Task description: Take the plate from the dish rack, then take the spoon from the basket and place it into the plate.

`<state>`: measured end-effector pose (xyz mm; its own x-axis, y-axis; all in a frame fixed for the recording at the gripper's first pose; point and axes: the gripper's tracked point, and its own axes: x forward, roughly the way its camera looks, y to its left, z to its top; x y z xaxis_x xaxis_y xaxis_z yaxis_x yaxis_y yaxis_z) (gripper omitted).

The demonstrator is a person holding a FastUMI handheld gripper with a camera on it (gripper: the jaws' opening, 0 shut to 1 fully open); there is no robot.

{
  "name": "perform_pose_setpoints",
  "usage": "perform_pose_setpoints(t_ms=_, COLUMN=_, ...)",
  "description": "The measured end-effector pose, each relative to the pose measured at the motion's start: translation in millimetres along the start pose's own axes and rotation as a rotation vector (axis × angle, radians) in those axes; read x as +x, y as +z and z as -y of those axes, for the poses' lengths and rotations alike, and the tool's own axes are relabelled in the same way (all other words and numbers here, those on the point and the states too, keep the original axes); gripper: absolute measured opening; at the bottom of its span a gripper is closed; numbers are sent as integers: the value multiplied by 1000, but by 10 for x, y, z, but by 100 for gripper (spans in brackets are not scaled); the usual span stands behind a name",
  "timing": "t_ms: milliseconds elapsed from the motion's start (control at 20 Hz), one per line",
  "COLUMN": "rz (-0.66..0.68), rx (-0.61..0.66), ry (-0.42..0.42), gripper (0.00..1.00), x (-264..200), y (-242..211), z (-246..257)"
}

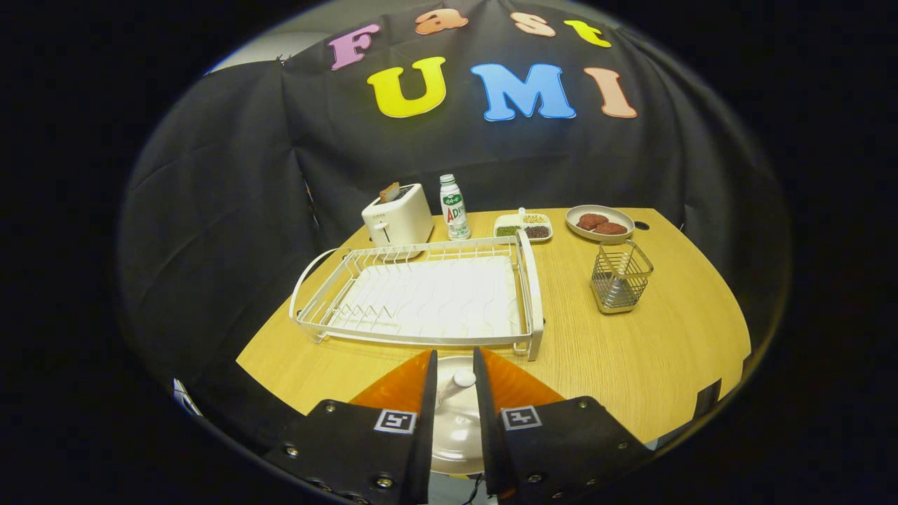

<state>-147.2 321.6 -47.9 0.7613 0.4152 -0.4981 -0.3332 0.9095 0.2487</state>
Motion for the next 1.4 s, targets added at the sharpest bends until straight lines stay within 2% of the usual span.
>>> perform_pose_setpoints(t_ms=300, rz=55, rx=-35, ry=-38, gripper=30, x=-7, y=219, z=62)
perform_pose_setpoints(t_ms=350, rz=58, rx=-46, ry=-52, gripper=38, x=-3, y=231, z=75)
perform_pose_setpoints(t_ms=600, rz=87, rx=-78, ry=-59, gripper=39, x=-12, y=356, z=65)
perform_pose_setpoints(t_ms=800, rz=231, rx=-151, ry=-101, gripper=39, x=-210, y=872, z=149)
perform_pose_setpoints(t_ms=900, rz=323, rx=-183, ry=-134, gripper=99, x=-309, y=1211, z=230)
perform_pose_setpoints(t_ms=950, rz=369, rx=-194, ry=-145, gripper=96, x=-378, y=1363, z=255)
perform_pose_setpoints(t_ms=1200, rz=530, rx=-193, ry=-195, gripper=95, x=-572, y=1967, z=381)
perform_pose_setpoints(t_ms=1400, rz=660, rx=-294, ry=-258, gripper=96, x=-651, y=2296, z=523)
